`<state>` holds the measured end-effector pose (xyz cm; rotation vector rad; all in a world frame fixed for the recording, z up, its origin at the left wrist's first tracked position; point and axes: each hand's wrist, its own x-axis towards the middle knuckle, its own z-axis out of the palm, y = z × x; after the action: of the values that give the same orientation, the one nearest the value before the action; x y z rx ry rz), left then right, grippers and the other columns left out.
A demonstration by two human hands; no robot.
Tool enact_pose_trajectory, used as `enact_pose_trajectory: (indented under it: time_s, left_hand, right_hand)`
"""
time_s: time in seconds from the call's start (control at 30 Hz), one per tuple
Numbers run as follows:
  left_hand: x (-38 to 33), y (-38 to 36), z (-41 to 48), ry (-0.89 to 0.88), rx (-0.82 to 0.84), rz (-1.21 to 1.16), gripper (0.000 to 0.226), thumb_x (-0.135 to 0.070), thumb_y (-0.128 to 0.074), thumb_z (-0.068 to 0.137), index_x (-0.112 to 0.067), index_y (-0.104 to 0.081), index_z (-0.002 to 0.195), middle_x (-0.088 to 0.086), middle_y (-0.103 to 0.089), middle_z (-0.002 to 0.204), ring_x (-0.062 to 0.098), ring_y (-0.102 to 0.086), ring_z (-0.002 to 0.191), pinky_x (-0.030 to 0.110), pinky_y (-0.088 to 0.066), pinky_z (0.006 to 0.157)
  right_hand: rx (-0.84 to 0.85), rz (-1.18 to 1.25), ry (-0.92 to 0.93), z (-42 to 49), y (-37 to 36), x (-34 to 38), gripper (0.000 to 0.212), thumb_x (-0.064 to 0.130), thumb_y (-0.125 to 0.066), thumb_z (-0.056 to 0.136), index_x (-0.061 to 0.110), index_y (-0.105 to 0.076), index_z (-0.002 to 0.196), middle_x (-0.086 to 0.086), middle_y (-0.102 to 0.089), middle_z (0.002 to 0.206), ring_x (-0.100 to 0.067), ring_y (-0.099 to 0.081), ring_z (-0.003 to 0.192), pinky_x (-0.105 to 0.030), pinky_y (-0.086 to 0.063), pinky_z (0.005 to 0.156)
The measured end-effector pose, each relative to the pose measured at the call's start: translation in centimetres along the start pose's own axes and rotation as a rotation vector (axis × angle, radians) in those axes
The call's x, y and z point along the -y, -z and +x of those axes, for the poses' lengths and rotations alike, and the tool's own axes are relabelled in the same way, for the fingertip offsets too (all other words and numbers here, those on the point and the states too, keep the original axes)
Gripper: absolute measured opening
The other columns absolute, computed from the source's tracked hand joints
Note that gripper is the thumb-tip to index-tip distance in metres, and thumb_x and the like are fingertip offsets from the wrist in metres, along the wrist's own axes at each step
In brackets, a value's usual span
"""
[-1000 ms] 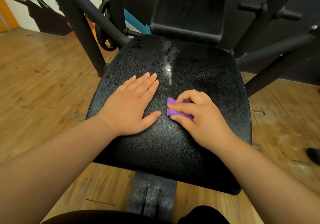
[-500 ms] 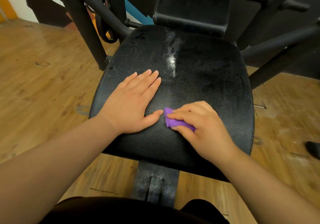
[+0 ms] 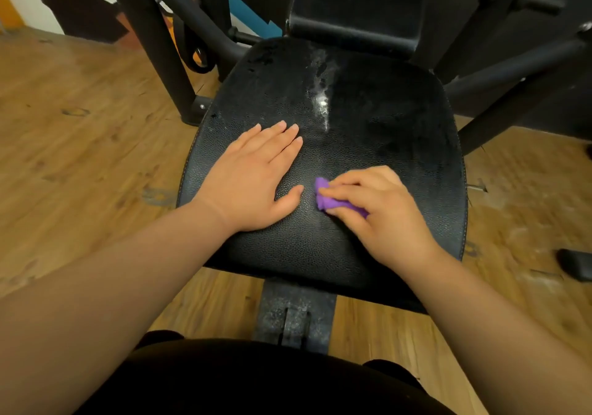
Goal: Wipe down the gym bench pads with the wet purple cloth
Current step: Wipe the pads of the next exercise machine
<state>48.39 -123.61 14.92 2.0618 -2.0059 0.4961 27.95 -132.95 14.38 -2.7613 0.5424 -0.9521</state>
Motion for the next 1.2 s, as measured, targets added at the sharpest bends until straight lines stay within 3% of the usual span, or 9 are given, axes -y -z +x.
enact_pose_trajectory:
  time_s: [0.07,0.23,0.33,0.47,0.7,0.83,0.9,1.1,1.2]
  left_hand:
    - [0.1,-0.1,0.0,0.001,-0.002,0.0,0.076,-0.056,-0.03,0.088,-0.007,-0.042,0.145,0.01,-0.037,0.153,0.025,-0.03,0.144,0.039,-0.014,0.118]
    - [0.1,-0.5,0.0,-0.005,-0.048,-0.018,0.073,-0.054,-0.033,0.088,-0.006,-0.046,0.142,0.011,-0.042,0.15,0.027,-0.034,0.142,0.041,-0.017,0.118]
    - [0.0,-0.5,0.0,-0.008,-0.049,-0.022,0.073,-0.054,-0.033,0.088,-0.006,-0.046,0.142,0.011,-0.042,0.15,0.027,-0.034,0.142,0.042,-0.019,0.118]
    - [0.0,-0.3,-0.1,-0.01,-0.05,-0.012,0.073,-0.054,-0.031,0.088,-0.006,-0.045,0.142,0.011,-0.041,0.15,0.026,-0.033,0.142,0.042,-0.017,0.118]
    - [-0.1,-0.4,-0.1,-0.025,-0.076,-0.033,0.071,-0.051,-0.032,0.088,-0.005,-0.048,0.14,0.012,-0.044,0.148,0.028,-0.035,0.141,0.044,-0.021,0.117]
    - [-0.1,-0.3,-0.2,-0.023,-0.069,-0.045,0.072,-0.051,-0.032,0.087,-0.005,-0.048,0.14,0.012,-0.044,0.148,0.028,-0.035,0.141,0.044,-0.021,0.117]
    - [-0.1,-0.4,-0.2,-0.016,-0.096,-0.054,0.069,-0.049,-0.034,0.087,-0.005,-0.051,0.138,0.013,-0.047,0.146,0.029,-0.038,0.139,0.045,-0.024,0.116]
    - [-0.3,-0.3,-0.5,-0.008,-0.16,-0.089,0.058,-0.04,-0.039,0.088,-0.004,-0.059,0.129,0.015,-0.054,0.139,0.033,-0.046,0.132,0.05,-0.033,0.11]
    - [-0.1,0.0,-0.7,0.01,-0.119,-0.053,0.061,-0.043,-0.034,0.088,-0.009,-0.056,0.134,0.013,-0.047,0.145,0.033,-0.04,0.136,0.052,-0.025,0.113]
  right_hand:
    - [-0.089,-0.019,-0.099,0.8,0.2,-0.2,0.021,0.031,-0.066,0.085,0.022,-0.075,0.101,0.007,-0.068,0.104,-0.025,-0.057,0.096,-0.021,-0.036,0.094]
    - [-0.009,-0.064,0.021,-2.6,-1.3,2.1,0.023,0.035,-0.061,0.09,0.024,-0.074,0.106,0.008,-0.066,0.109,-0.026,-0.057,0.093,-0.044,-0.045,0.083]
    - [0.029,-0.029,0.063,-2.6,-0.9,1.6,0.023,0.034,-0.062,0.09,0.023,-0.075,0.106,0.007,-0.067,0.107,-0.025,-0.056,0.092,-0.037,-0.043,0.087]
    - [-0.107,-0.048,-0.11,0.1,-0.2,0.5,0.02,0.029,-0.068,0.084,0.021,-0.075,0.101,0.007,-0.068,0.103,-0.029,-0.055,0.094,-0.018,-0.031,0.093]
    - [0.078,-0.014,0.107,-4.0,-1.0,2.2,0.025,0.038,-0.056,0.093,0.026,-0.075,0.103,0.01,-0.067,0.107,-0.024,-0.055,0.09,-0.039,-0.043,0.084]
    - [-0.032,-0.054,-0.017,-1.5,-0.5,1.0,0.024,0.035,-0.061,0.089,0.022,-0.075,0.103,0.007,-0.067,0.104,-0.028,-0.056,0.09,-0.028,-0.037,0.088]
    - [-0.092,-0.075,-0.077,-1.0,-0.7,1.1,0.023,0.034,-0.062,0.088,0.023,-0.075,0.103,0.008,-0.067,0.104,-0.028,-0.056,0.091,-0.031,-0.038,0.088]
    - [0.132,-0.051,0.165,-4.2,-1.4,2.3,0.023,0.035,-0.058,0.092,0.026,-0.073,0.107,0.01,-0.065,0.11,-0.024,-0.053,0.091,-0.043,-0.045,0.081]
    - [0.033,-0.068,0.073,-2.1,-1.1,1.6,0.026,0.038,-0.057,0.092,0.022,-0.075,0.102,0.007,-0.067,0.106,-0.029,-0.057,0.09,-0.037,-0.043,0.085]
